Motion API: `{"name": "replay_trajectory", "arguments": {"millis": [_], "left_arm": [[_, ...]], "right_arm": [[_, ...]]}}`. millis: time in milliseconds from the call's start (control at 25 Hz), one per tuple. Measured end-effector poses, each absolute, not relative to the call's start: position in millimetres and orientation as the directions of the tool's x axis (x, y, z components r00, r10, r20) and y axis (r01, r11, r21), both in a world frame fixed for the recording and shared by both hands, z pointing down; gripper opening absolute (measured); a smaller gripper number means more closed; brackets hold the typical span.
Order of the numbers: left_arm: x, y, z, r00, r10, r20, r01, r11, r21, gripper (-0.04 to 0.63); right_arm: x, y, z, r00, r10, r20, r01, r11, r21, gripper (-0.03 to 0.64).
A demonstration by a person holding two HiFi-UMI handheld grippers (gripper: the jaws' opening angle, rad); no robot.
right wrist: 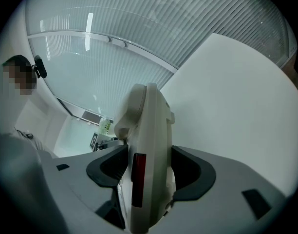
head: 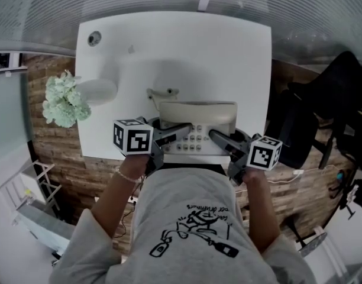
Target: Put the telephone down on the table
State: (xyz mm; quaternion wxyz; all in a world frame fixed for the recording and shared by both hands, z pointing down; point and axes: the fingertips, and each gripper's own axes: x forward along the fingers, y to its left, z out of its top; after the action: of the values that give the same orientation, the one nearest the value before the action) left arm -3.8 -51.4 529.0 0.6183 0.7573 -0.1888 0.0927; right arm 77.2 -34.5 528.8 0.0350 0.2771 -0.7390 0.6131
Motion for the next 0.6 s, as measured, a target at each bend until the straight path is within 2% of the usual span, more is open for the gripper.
{"name": "replay_trajectory", "arguments": {"millis": [600], "left_arm": [[1.2, -47.9, 565.0, 0.904, -0.164, 0.395, -0.417, -0.124, 0.901, 0.262]], "right_arm": [[83.5, -31.3, 564.7, -0.842, -0.332, 0.426, -0.467, 0.052, -0.883, 0.293]]}}
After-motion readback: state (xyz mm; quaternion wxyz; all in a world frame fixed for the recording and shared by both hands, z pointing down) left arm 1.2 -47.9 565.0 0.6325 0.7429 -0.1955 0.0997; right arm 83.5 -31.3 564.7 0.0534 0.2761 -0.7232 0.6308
